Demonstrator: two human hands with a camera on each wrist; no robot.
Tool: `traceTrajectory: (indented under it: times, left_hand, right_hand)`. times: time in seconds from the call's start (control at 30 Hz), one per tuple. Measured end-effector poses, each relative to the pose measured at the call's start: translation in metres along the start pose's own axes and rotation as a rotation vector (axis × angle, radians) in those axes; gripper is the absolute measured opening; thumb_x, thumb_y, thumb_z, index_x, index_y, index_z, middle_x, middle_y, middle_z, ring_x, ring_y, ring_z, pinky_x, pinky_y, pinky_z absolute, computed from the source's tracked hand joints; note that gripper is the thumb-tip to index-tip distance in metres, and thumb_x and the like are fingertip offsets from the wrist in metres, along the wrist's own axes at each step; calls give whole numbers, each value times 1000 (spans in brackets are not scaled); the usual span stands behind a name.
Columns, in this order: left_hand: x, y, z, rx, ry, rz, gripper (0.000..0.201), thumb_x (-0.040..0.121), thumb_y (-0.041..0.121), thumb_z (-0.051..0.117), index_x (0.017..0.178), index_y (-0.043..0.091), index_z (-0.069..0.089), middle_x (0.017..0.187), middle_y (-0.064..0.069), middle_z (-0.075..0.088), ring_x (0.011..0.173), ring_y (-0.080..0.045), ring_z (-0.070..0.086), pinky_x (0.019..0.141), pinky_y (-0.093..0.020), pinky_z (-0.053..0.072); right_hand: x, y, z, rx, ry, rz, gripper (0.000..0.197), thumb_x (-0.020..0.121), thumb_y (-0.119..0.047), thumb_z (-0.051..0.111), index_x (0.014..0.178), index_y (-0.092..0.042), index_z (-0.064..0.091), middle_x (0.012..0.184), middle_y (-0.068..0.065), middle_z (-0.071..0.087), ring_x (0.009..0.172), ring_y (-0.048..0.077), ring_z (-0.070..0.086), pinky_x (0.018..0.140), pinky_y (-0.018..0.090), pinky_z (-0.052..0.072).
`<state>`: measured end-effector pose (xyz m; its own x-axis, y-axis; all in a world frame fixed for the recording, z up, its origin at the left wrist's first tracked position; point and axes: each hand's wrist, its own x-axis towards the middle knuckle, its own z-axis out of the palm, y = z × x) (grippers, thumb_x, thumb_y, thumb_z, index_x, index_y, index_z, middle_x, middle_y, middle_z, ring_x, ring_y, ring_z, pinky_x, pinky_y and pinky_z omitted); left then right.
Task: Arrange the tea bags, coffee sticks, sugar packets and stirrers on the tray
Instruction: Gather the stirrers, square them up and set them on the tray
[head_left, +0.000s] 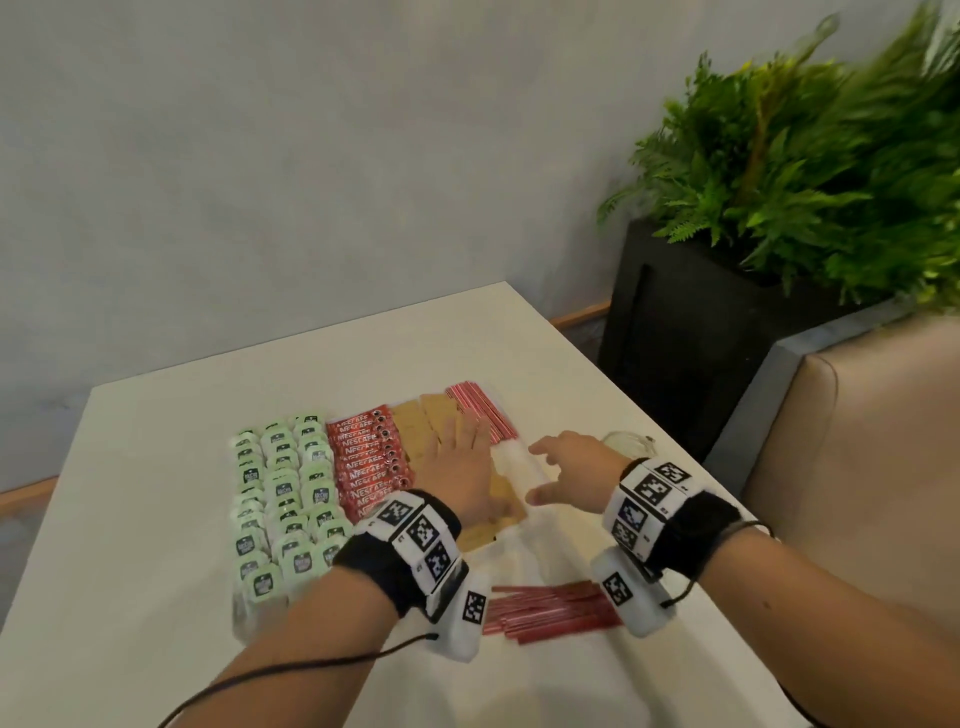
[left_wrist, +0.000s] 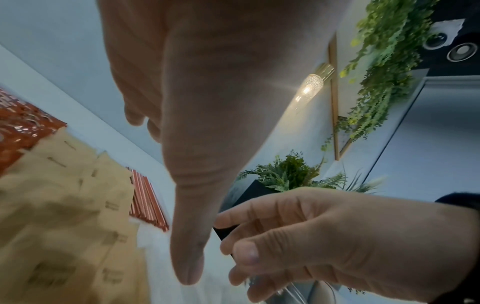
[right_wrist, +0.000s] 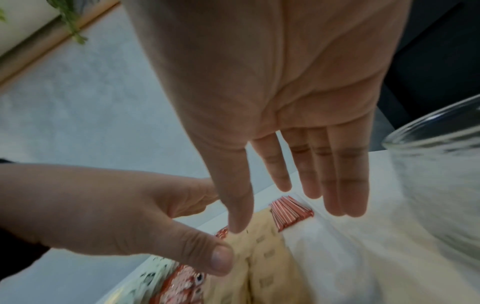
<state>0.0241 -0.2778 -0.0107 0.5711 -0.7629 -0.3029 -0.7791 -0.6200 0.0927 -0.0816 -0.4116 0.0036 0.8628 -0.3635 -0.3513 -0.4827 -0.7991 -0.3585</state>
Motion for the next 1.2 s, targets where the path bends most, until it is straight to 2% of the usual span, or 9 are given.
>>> traceTrajectory:
  times: [0.13, 0.27, 0.43, 0.53, 0.63, 0.7, 0.73, 0.87, 1.2]
  left_hand:
    - [-35, 10, 21, -5, -37, 49, 114, 84, 57, 66, 156, 8, -8, 164, -11, -14, 152, -31, -7, 122, -47, 7]
    - [-59, 15, 37, -35, -37, 116, 103, 84, 45, 72, 156, 9, 8, 165, -10, 2, 152, -27, 1, 121, -46, 22]
    - [-74, 32, 52, 8, 29, 173, 88, 83, 43, 73, 151, 10, 28, 160, -11, 23, 149, -28, 19, 118, -41, 25]
    - [-79, 48, 62, -7, 22, 197, 67, 84, 46, 68, 136, 10, 49, 141, -9, 46, 130, -27, 45, 102, -40, 43]
    - [-82, 61, 67, 4, 2, 196, 38, 87, 41, 63, 113, 13, 62, 112, -6, 56, 103, -25, 60, 78, -36, 50]
    - [-80, 65, 70, 36, 14, 189, 30, 91, 34, 59, 109, 11, 66, 108, -7, 57, 98, -27, 61, 72, -36, 47]
    - [-79, 65, 70, 53, 19, 180, 28, 93, 30, 57, 109, 10, 67, 108, -8, 58, 97, -28, 61, 70, -35, 45]
    - [-78, 67, 67, 130, 4, 169, 22, 92, 15, 55, 108, 8, 69, 106, -10, 65, 97, -30, 64, 68, -33, 43]
    - [-73, 65, 61, 175, -57, 220, 23, 87, 17, 58, 107, 6, 63, 105, -13, 65, 95, -32, 64, 74, -35, 49]
  right_hand:
    - [-41, 10, 24, 8, -104, -27, 74, 80, -39, 75, 144, -22, 40, 138, 2, 48, 122, 19, 50, 97, 28, 40]
    - [-64, 24, 41, -48, -122, -5, 79, 77, -29, 79, 144, -21, 39, 140, 1, 46, 127, 19, 46, 102, 28, 38]
    - [-74, 33, 56, -153, -151, -3, 89, 71, -35, 83, 146, -21, 37, 142, 2, 43, 130, 21, 44, 107, 33, 37]
    - [-75, 31, 66, -194, -105, -27, 83, 69, -42, 82, 140, -25, 45, 133, 0, 46, 120, 20, 51, 100, 31, 43]
    - [-78, 32, 76, -201, -31, -49, 58, 72, -43, 77, 125, -33, 57, 109, -7, 50, 105, 17, 56, 80, 25, 44]
    - [-80, 33, 80, -209, 25, -57, 39, 76, -40, 73, 113, -36, 63, 90, -13, 43, 96, 17, 57, 66, 22, 36]
    - [-80, 34, 82, -204, 39, -54, 35, 78, -39, 72, 112, -35, 65, 89, -12, 43, 94, 17, 56, 64, 22, 34]
    - [-83, 31, 81, -206, 24, -29, 31, 84, -37, 70, 113, -29, 68, 108, 0, 56, 102, 22, 57, 78, 29, 42]
    - [-83, 21, 80, -316, -16, -9, 25, 88, -33, 63, 109, -20, 69, 105, 4, 67, 96, 24, 63, 76, 30, 46]
